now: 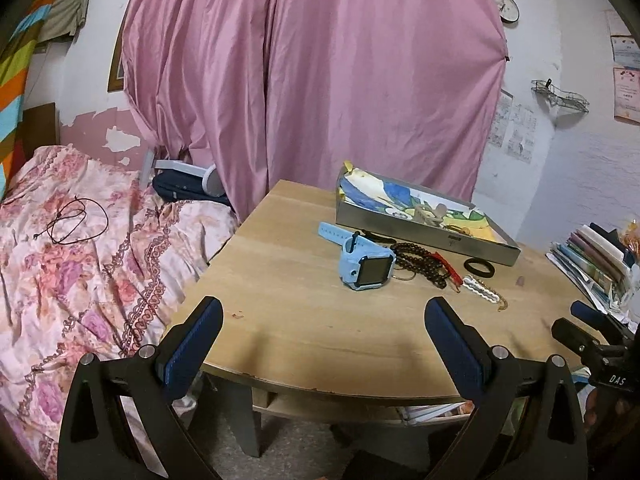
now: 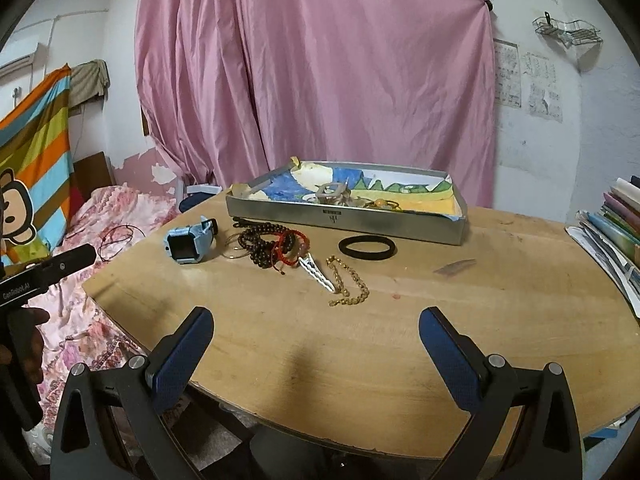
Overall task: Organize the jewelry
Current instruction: 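Move both tools back toward the jewelry on the table, then grasp the light-blue smartwatch with the left tool while the right tool grasps the metal hair clip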
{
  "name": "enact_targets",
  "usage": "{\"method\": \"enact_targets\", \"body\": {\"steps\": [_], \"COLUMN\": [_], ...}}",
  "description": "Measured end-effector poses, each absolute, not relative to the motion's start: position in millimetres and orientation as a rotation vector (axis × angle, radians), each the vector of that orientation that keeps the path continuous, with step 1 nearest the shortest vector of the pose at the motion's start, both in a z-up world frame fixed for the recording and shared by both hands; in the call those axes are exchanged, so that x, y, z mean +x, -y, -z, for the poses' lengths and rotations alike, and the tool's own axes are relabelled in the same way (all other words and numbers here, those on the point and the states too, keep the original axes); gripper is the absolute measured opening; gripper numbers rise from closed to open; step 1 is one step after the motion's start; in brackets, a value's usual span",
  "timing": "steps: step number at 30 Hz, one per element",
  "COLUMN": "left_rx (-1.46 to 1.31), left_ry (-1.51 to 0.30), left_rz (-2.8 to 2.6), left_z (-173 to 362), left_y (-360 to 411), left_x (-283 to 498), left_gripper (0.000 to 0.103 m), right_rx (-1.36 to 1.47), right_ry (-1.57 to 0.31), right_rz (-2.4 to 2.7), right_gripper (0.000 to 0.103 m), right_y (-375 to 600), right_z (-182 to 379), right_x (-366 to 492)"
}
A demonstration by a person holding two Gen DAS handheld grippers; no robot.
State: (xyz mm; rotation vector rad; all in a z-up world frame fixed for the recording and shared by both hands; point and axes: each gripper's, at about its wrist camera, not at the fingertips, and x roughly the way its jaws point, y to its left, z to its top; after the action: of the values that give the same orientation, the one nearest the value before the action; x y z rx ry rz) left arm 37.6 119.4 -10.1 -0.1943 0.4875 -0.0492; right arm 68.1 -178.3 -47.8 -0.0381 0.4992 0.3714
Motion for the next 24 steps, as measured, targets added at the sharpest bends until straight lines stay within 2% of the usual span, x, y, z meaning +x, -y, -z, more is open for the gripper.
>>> {"method": "enact_targets", "body": {"steps": [10, 16, 21, 22, 24], "left_rx": [-0.048, 0.002, 0.05, 0.072, 0.115], "left_ry": [-0.556, -0.601, -0.615, -0.61, -0.6], "left_rz": [0.068, 0.143, 0.252, 0.263, 0.298], "left_z": [18, 23, 16, 14, 11], "left_y": [-105, -99, -102, -102, -101], "left_x": [72, 105, 136, 140, 146], "left_gripper": [0.099, 0.099, 0.098, 0.098, 0.097], "right_rx": [-0.114, -0.245, -0.216, -0.216, -0.228], "right_ry": [-0.504, -0.554, -0.638, -0.652, -0.663], "right_rz": [-0.416, -0.491, -0.593, -0.605, -0.628], "right_gripper": [0.103, 0.103, 0.103, 0.099, 0.082], "right_y": [174, 165, 167, 166, 164], "right_z": [48, 40, 39, 39, 40], "right_x": [96, 125, 153, 158, 166]}}
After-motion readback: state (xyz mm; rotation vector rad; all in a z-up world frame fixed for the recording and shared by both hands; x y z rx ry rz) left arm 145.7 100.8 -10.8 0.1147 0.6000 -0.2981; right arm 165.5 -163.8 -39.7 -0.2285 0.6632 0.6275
